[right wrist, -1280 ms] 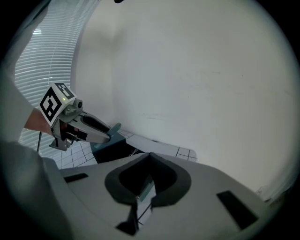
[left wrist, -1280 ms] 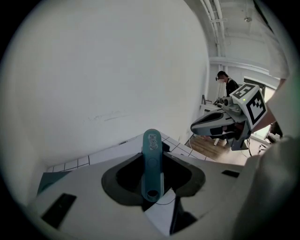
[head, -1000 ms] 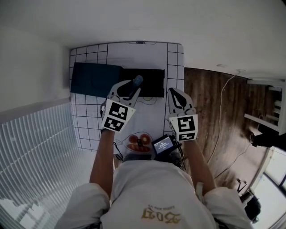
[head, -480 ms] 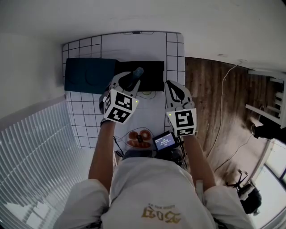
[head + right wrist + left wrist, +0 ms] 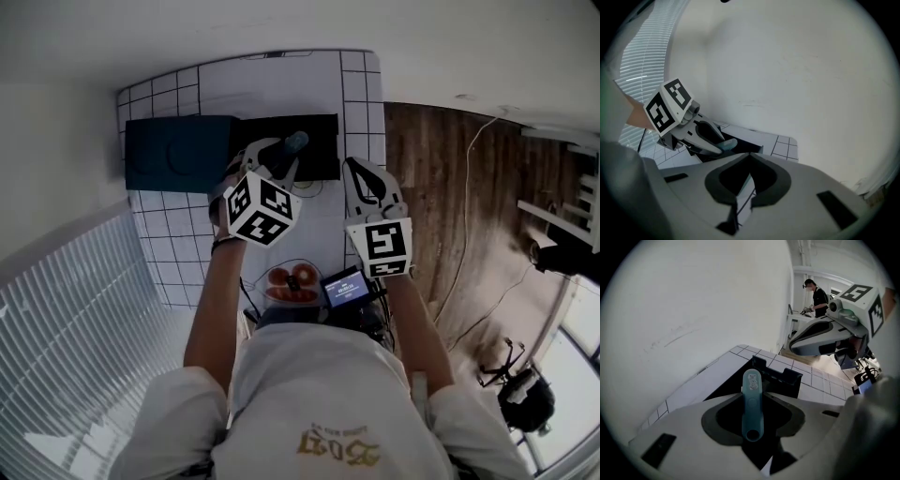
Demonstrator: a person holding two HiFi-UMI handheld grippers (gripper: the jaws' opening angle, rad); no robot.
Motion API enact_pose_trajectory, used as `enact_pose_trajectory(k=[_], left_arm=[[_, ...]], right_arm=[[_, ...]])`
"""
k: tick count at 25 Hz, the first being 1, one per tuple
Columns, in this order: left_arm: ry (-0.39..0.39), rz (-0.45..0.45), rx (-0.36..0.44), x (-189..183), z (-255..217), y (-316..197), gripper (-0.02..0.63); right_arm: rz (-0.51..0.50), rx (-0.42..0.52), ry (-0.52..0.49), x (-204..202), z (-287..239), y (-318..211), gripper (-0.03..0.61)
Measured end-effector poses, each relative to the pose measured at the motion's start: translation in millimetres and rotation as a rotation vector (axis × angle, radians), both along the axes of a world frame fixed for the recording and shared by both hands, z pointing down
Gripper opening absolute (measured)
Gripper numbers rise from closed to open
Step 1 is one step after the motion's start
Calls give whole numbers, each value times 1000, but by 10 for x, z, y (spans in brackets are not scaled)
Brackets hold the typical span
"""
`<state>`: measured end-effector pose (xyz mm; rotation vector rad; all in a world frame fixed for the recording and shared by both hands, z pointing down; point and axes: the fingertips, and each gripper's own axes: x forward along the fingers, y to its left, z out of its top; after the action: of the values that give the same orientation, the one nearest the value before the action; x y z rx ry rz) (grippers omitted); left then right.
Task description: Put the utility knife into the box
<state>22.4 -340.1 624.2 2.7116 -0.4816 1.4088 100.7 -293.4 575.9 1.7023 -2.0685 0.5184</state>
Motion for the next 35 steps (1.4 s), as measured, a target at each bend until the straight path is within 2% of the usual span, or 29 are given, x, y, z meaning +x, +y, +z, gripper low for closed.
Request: enact_pose_trajectory(k=[5, 12, 22, 28, 32, 35], left_arm=[[-50, 47, -23, 16, 171, 93, 137], [-45, 51, -47, 27, 234, 115, 138], [-33, 10, -101, 46, 309, 73, 140], [-66, -7, -137, 45, 378, 42, 140], [-79, -27, -132, 40, 390, 15, 146], [-62, -31, -101, 44, 355, 10, 155]], right_arm=[[7, -6, -2, 5, 40, 17, 7], [4, -9, 23, 3, 54, 76, 8], [18, -19, 31, 56, 70, 189, 8], [40, -34, 27, 113, 112, 311, 7], [55, -31, 22, 145, 100, 348, 8], [57, -23, 19, 143, 67, 357, 8]])
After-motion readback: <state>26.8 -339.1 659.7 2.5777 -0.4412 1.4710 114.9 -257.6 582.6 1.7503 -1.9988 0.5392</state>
